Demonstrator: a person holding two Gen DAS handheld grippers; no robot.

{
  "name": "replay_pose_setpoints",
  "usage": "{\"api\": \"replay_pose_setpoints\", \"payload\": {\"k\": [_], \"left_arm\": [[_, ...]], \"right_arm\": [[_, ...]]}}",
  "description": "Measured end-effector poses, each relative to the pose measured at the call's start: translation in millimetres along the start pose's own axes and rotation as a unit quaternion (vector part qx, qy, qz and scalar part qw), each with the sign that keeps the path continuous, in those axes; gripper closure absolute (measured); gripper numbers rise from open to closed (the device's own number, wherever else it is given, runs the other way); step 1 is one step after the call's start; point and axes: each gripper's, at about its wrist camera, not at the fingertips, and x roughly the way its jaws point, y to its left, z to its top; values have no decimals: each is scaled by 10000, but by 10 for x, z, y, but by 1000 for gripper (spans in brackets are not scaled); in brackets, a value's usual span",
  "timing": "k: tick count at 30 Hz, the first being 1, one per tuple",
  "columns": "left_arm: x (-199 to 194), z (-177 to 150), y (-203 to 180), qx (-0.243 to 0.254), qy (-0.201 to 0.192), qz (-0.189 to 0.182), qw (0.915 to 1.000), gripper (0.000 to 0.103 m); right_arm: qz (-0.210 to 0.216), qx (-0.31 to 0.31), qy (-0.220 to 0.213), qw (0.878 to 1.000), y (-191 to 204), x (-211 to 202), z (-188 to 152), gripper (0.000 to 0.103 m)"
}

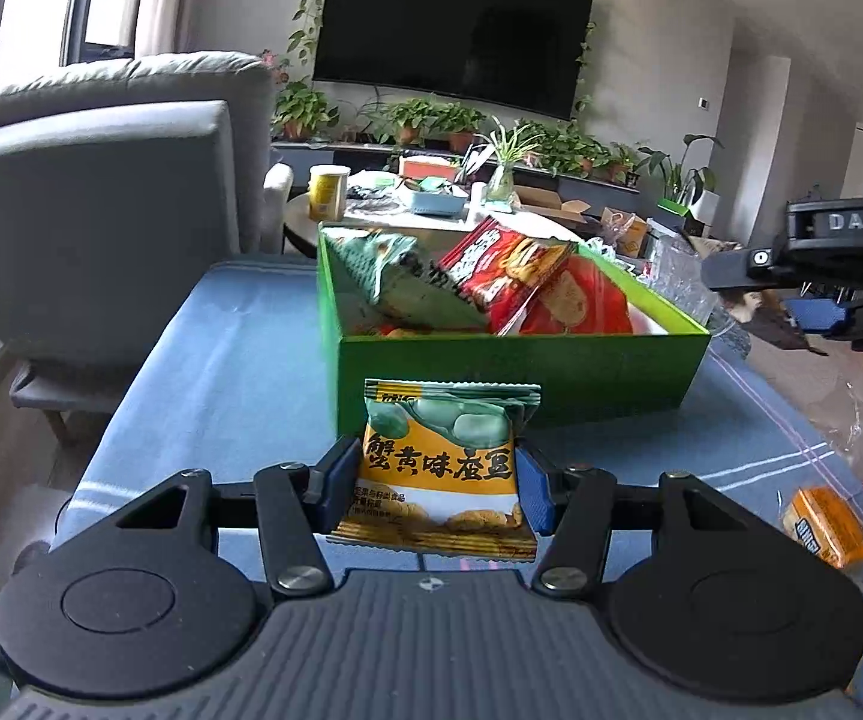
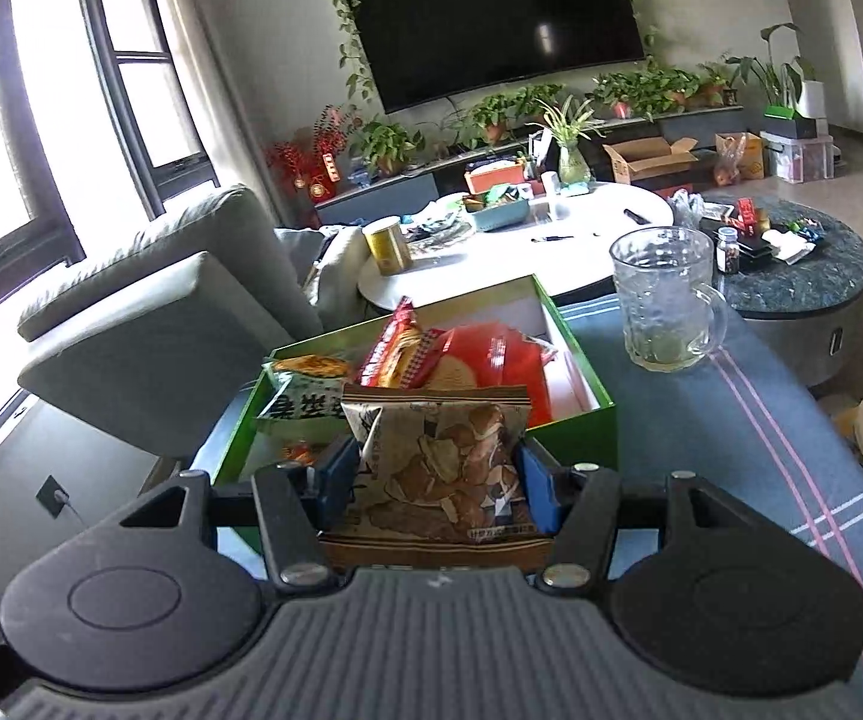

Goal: Organize snacks
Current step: 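Carry both held bags into the green box and open both grippers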

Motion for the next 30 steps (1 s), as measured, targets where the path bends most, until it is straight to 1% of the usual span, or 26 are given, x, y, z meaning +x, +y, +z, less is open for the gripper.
{"api": "replay_pose_setpoints", "payload": {"k": [10,17,24,30], "left_arm": [[212,364,-215,329,-122,-215,9992,52],[425,645,-354,540,-209,-315,9978,52],[695,823,-442,625,-233,-453,9967,52],[954,900,-514,853,-246,-526,9947,52]], "right_arm": [[-63,-95,-96,9999,-25,159,162,45],[-116,-23,-91,9999,-111,290,255,45],[-213,49,13,9998,-192,481,316,45],[-238,50,91,9997,-211,663,340,45]]}}
